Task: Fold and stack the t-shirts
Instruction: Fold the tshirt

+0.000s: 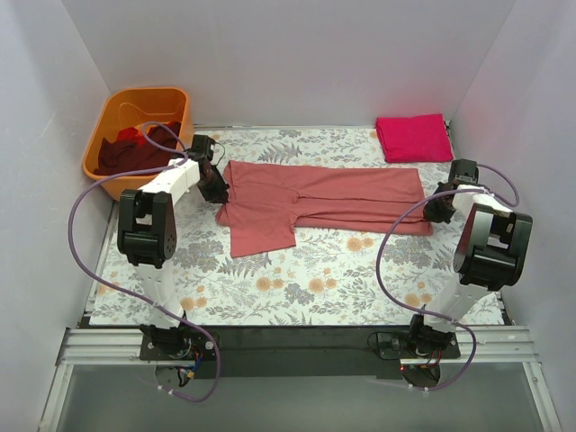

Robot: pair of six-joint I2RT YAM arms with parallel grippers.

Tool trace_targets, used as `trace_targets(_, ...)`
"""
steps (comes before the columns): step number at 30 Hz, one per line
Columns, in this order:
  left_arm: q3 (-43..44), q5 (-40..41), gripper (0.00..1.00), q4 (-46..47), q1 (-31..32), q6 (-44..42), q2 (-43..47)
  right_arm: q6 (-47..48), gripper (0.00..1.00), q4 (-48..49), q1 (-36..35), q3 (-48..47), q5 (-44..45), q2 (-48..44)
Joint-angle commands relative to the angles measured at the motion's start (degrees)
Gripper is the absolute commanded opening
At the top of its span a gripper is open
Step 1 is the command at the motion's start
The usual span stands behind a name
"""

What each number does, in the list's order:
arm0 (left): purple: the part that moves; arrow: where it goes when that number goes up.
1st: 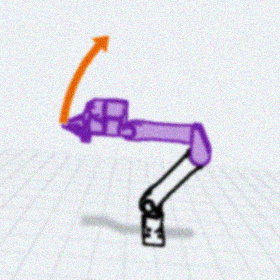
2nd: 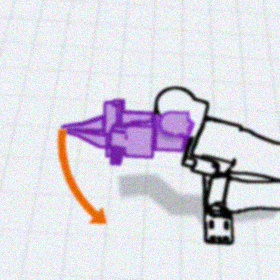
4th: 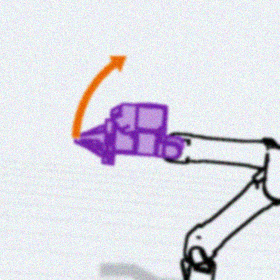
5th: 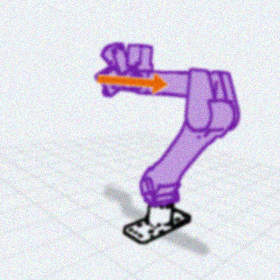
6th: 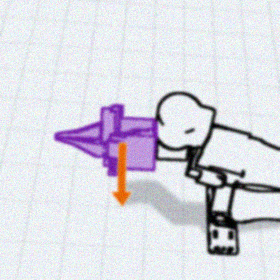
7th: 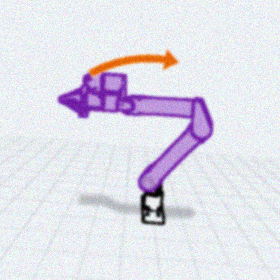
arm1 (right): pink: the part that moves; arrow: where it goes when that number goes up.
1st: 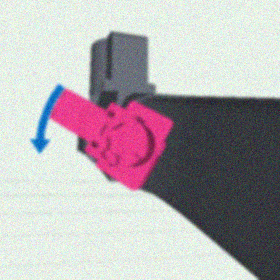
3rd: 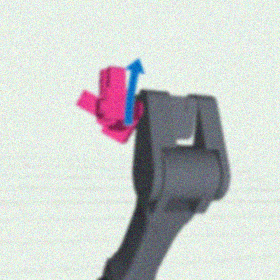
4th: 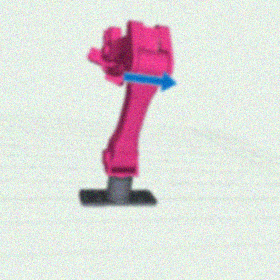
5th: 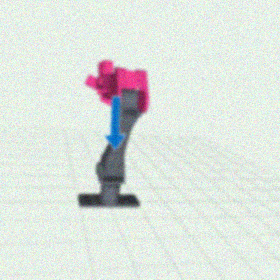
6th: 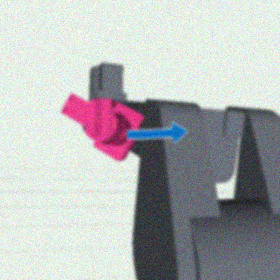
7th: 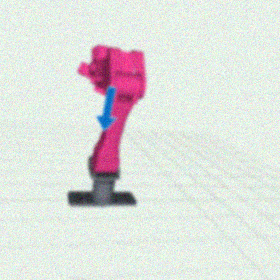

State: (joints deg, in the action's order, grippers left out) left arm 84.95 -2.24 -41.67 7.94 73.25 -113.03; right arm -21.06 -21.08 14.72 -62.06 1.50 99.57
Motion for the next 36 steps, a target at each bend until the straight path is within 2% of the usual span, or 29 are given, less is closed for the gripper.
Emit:
trace_targets(1, 1.01, 3.91, 0.00, 2.82, -0.83, -1.01, -0.26, 0.58, 0.16, 4.64, -0.04, -1.39, 1.67, 0.01)
trace_targets(2, 0.92, 3.82, 0.01, 3.08, -0.83, -1.36, -0.26, 0.75, 0.23, 4.65, -0.22, -1.48, 1.84, 0.01)
trace_targets(4, 1.10, 3.65, 0.12, 3.35, -0.83, -1.36, 0.44, 1.28, 0.29, 4.65, -1.00, -2.01, 1.93, -0.60)
trace_targets(5, 1.10, 3.73, 0.27, 3.26, -0.83, -1.45, 1.05, 1.54, 0.37, 4.56, -1.44, -2.01, 2.10, -1.04)
trace_targets(7, 0.75, 3.91, 0.41, 3.44, -0.65, -1.45, 3.59, 1.98, 0.45, 4.29, -2.59, -1.84, 3.24, -3.23)
trace_targets(8, 0.31, 4.08, 0.56, 3.52, -0.48, -1.53, 4.57, 1.99, 0.50, 4.03, -4.07, -1.75, 4.21, -4.11)
trace_targets(11, -1.70, 5.66, 0.76, 3.26, 0.14, -2.32, 9.65, 1.99, 0.57, 2.81, -7.51, -0.87, 5.79, -7.80)
trace_targets(17, -12.07, 7.43, 0.77, 1.68, 3.65, -1.54, 22.49, 1.20, 0.63, 2.80, -13.83, 5.18, 3.00, -17.29)
trace_targets(18, -16.09, 7.43, 0.77, 1.42, 5.31, -1.10, 25.38, 1.20, 0.63, 3.76, -14.62, 6.15, 1.68, -19.39)
trace_targets(19, -17.87, 7.43, 0.72, 1.24, 6.63, -0.57, 26.71, 1.02, 0.63, 4.20, -17.77, 7.30, 0.10, -20.37)
trace_targets(21, -22.87, 7.42, 0.70, 0.72, 10.57, 1.10, 28.73, 0.14, 0.64, 5.26, -20.60, 10.37, -3.41, -22.65)
trace_targets(27, -29.92, 10.84, 0.63, 0.63, 19.11, 4.35, 27.44, -2.93, 0.64, 10.00, -31.06, 17.05, -7.73, -25.39)
trace_targets(31, -29.32, 15.24, 0.56, 0.63, 21.85, 4.79, 24.45, -3.37, 0.63, 10.80, -36.94, 18.47, -8.18, -24.16)
trace_targets(36, -27.03, 17.53, 0.48, 0.28, 24.22, 4.97, 21.19, -3.11, 0.63, 11.59, -40.29, 19.00, -9.85, -22.49)
